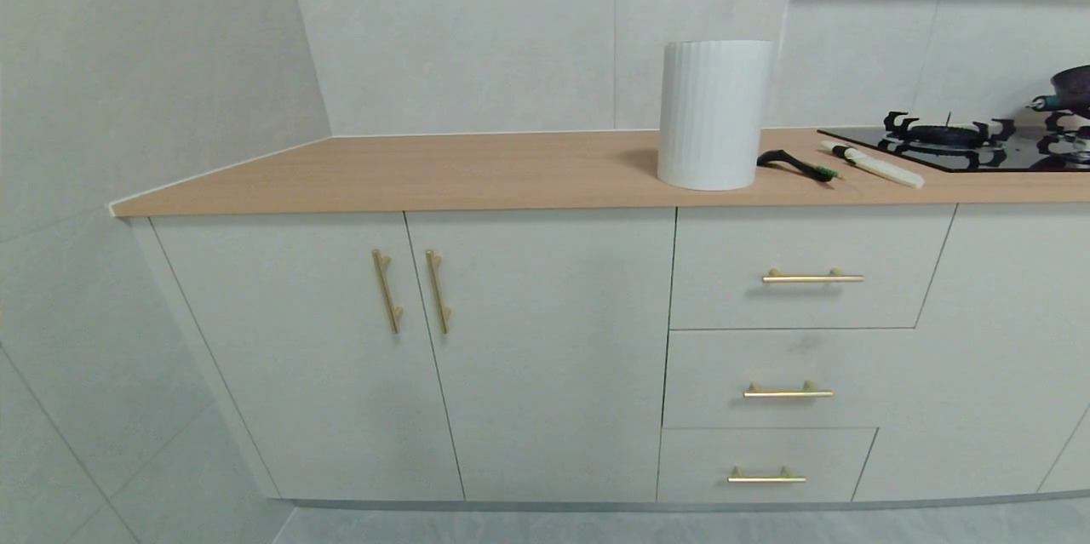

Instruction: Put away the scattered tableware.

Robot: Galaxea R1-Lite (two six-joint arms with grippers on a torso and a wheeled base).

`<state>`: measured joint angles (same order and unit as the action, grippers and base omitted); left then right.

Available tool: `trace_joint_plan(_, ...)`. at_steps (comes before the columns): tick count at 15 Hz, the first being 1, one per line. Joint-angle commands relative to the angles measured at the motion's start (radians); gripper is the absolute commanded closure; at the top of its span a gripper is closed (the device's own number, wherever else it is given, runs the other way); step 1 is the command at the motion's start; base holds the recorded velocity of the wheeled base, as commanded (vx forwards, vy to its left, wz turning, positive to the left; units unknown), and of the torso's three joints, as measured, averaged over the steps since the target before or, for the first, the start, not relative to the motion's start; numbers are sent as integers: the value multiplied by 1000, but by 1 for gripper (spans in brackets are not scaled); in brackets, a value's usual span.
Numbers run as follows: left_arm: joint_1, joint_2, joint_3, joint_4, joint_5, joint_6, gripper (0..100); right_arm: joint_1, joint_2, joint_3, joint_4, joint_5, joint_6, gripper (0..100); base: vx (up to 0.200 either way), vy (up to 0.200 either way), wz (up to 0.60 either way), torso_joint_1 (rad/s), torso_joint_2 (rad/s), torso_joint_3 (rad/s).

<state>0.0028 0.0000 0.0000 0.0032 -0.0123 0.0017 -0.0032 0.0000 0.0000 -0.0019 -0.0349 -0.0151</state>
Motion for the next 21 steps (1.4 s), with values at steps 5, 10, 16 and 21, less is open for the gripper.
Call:
trace_joint_plan(5,0,0,0,0,0,0,0,0,2,0,-1,0,0,0,200,0,0,0,2,3)
trace_joint_plan(10,0,0,0,0,0,0,0,0,2,0,-1,0,0,0,0,0,0,0,0,0)
trace_joint_plan(16,0,0,0,-2,0,0,0,0,2,0,-1,0,0,0,0,-100,0,0,0,1)
trace_joint_plan(21,0,0,0,-2,0,1,0,0,2,0,0,0,0,0,0,0,0,0,0,0)
